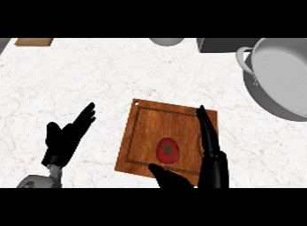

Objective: Pick the tomato from the cutting board and place it in the pot

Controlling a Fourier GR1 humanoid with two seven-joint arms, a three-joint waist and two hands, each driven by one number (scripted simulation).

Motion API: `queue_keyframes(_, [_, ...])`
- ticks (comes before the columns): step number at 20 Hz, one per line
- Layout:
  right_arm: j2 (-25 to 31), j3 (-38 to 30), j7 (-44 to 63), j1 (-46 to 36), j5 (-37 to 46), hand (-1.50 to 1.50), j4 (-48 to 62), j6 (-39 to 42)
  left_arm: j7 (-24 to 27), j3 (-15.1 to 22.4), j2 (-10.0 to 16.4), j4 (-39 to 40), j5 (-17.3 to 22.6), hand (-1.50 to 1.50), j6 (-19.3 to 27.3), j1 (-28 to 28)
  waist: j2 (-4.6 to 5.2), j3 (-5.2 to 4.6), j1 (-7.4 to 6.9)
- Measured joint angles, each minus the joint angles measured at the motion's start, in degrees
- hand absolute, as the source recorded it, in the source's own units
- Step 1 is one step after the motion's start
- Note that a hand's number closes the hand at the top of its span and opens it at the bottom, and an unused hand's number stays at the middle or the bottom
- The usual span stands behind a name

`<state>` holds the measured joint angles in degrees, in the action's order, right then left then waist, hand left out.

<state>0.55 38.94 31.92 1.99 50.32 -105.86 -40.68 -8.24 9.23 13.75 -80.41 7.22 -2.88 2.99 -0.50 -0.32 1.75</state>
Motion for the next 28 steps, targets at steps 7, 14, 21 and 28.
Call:
queue_keyframes(7, [-0.38, 0.21, 22.8, -7.55, 1.67, -1.5, -5.23, 9.52, 0.52, 0.87, -0.91, 0.37, -1.07, 0.0, -0.43, 0.11, 0.35, 0.18, -1.63])
queue_keyframes(14, [-0.41, 0.65, 27.55, -10.63, -7.43, -1.5, 1.5, 15.35, -0.4, 0.16, -1.16, 1.3, -0.93, 0.0, -1.3, 2.49, 0.59, 0.27, -2.07])
queue_keyframes(21, [1.9, -0.94, 22.71, -6.01, -10.39, -1.5, 4.89, 16.22, 0.43, -1.05, -1.95, 2.67, -2.19, 0.0, -2.25, 2.21, 0.52, 0.31, -1.78])
queue_keyframes(28, [3.15, -2.84, 14.99, -0.74, -11.34, -1.5, 4.54, 14.29, -0.56, -1.91, -3.04, -0.2, -3.35, 0.0, -3.09, 0.28, 0.46, 0.32, -1.76])
